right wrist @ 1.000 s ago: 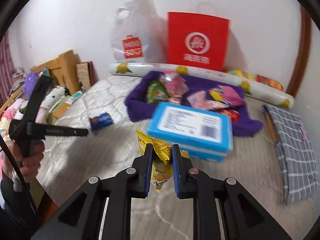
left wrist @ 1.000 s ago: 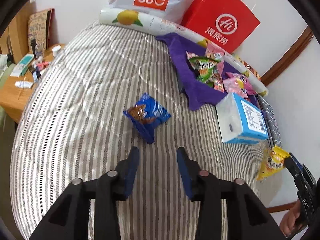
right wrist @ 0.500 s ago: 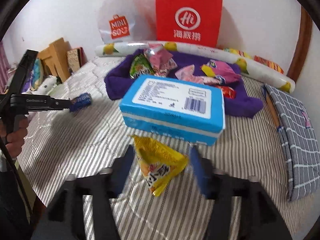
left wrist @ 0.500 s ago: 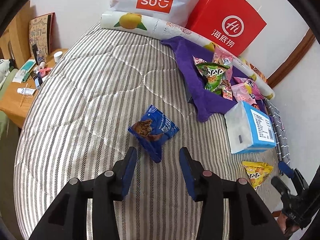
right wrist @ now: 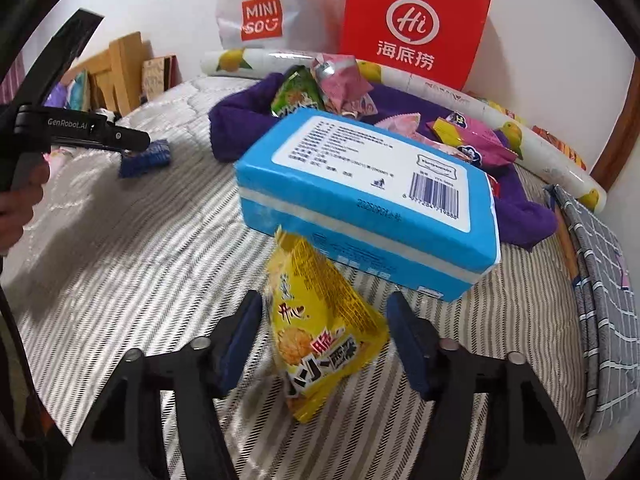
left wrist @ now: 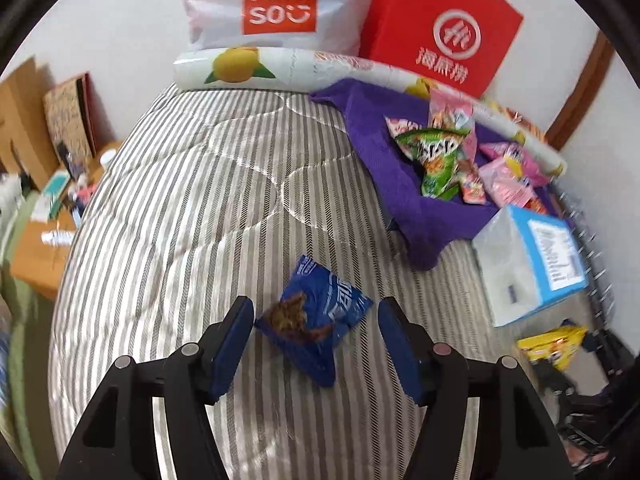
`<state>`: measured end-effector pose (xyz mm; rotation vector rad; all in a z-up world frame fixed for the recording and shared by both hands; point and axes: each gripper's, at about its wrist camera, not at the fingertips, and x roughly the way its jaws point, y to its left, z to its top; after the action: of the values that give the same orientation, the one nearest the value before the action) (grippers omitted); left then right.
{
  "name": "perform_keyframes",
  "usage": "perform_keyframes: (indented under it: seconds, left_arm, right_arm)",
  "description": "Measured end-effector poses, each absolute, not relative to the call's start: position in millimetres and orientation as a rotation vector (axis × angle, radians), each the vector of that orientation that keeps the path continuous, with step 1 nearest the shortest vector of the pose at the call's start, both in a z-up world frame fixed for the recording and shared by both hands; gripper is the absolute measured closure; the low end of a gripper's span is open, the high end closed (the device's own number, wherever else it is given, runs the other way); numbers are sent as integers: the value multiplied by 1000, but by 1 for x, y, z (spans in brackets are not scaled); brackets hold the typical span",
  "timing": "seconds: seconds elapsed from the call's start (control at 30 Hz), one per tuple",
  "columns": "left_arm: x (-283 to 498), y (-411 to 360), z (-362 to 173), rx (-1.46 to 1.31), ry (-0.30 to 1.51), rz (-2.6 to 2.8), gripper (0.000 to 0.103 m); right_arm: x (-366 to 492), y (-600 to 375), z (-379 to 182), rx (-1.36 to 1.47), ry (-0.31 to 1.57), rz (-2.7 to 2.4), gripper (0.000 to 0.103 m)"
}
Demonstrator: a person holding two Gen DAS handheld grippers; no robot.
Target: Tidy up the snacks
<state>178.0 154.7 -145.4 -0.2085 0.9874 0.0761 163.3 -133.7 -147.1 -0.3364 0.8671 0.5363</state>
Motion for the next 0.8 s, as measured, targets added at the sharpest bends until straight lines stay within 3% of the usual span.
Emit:
perform_keyframes:
  seconds: [0.63,0.77,0.8]
  left_arm:
    - [187,129,-163,-34,1026,77,39]
    - [185,127,-161,-35,1016,71,59]
    - [184,128,-160,-44,1016,66,60]
  right_arm:
    - [166,-139,-145,-292,873,518,45]
    - [166,-144,-139,-259,874,516,52]
    - [166,-145,-137,-250,874,514,53]
